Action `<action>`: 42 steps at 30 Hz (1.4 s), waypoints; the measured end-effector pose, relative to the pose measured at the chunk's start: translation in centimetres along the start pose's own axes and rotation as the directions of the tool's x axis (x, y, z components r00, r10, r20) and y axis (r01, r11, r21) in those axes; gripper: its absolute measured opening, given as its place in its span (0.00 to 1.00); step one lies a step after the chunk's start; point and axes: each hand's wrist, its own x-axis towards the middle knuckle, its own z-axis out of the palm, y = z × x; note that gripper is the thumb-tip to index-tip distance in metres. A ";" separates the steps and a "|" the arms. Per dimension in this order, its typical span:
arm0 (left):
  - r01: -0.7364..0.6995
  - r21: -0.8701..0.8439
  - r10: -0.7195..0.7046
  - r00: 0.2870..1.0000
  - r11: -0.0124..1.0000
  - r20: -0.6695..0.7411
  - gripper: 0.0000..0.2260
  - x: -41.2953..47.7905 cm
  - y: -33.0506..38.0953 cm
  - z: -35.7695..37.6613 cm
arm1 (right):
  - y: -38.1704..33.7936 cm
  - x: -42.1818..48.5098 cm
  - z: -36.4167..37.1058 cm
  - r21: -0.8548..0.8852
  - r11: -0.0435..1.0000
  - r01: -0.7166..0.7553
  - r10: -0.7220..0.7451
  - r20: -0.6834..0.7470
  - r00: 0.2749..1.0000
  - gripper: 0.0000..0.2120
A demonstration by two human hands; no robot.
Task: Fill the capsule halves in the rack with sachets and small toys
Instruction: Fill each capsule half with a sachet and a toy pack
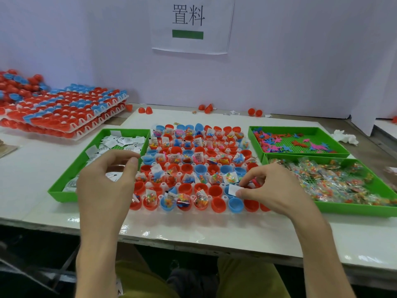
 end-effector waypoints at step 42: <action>0.050 0.325 -0.064 0.997 0.944 0.031 0.09 9.8 -9.8 -2.3 | 6.8 0.6 -2.6 0.560 0.827 0.042 0.289 -0.488 0.824 0.07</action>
